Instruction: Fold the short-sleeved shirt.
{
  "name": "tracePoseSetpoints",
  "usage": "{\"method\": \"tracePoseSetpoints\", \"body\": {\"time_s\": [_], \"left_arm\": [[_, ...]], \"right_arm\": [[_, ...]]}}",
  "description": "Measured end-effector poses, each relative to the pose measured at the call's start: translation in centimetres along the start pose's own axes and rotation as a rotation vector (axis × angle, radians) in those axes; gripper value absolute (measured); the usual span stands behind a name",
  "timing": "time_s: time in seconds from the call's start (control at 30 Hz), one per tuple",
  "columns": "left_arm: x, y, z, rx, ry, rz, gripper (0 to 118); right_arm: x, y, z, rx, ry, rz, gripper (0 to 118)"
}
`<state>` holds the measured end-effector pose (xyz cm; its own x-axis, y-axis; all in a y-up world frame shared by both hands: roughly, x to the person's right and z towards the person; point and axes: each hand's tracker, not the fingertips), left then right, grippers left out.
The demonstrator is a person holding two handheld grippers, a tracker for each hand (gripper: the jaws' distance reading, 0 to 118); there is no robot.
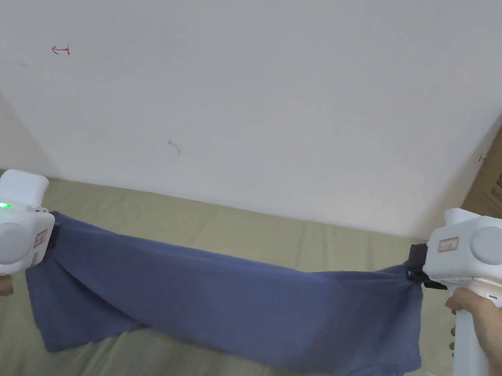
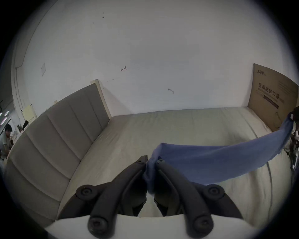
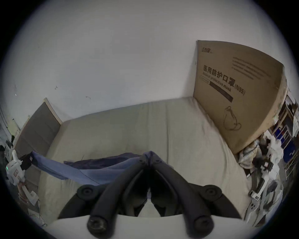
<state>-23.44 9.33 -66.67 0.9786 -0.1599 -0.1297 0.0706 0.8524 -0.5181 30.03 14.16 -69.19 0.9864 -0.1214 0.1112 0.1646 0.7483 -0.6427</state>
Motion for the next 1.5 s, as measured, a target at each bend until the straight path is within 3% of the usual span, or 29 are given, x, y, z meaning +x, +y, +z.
{"method": "tracePoseSetpoints", "body": {"time_s": [0.47,0.6,0.9,1.03,1.1,1.17,1.23,1.27,1.3,1.33,1.37,1.43,1.5], "left_arm": [[-3.0,-9.8,18.7,-0.001,-0.076,-0.106,5],[-4.0,-14.8,22.2,-0.040,-0.094,-0.115,5],[-4.9,-28.0,24.0,-0.264,-0.131,-0.115,5],[-4.4,-31.9,23.0,-0.372,-0.138,-0.113,5],[-4.3,-32.8,22.7,-0.380,-0.133,-0.115,6],[-3.9,-33.4,22.9,-0.385,-0.123,-0.130,14],[-3.9,-33.8,22.5,-0.413,-0.097,-0.141,47],[-4.1,-33.9,22.4,-0.422,-0.080,-0.142,64],[-4.3,-34.3,22.5,-0.422,-0.081,-0.143,82],[-4.6,-34.4,22.7,-0.429,-0.083,-0.140,88],[-4.9,-34.5,23.1,-0.432,-0.092,-0.118,88],[-5.4,-34.6,24.3,-0.415,-0.116,-0.065,91],[-5.9,-34.3,25.3,-0.392,-0.111,-0.053,92]], "right_arm": [[3.5,-14.1,19.3,0.040,0.014,-0.009,3],[5.2,-20.1,22.3,-0.005,0.046,-0.065,3],[6.4,-33.6,21.7,-0.203,0.033,0.005,3],[7.7,-37.8,20.3,-0.275,0.035,-0.065,3],[9.1,-39.1,18.9,-0.298,0.030,-0.060,3],[9.5,-40.4,18.8,-0.319,0.038,-0.064,3],[9.5,-41.5,18.8,-0.325,0.029,-0.065,4],[9.6,-41.9,18.6,-0.330,0.026,-0.062,13],[9.8,-42.1,18.5,-0.329,0.028,-0.068,38],[9.7,-42.3,18.8,-0.340,0.021,-0.075,57],[9.8,-42.4,18.8,-0.348,0.013,-0.070,57],[9.9,-42.4,19.3,-0.337,-0.014,-0.032,70],[10.0,-41.7,20.4,-0.307,-0.016,-0.022,70]]}}
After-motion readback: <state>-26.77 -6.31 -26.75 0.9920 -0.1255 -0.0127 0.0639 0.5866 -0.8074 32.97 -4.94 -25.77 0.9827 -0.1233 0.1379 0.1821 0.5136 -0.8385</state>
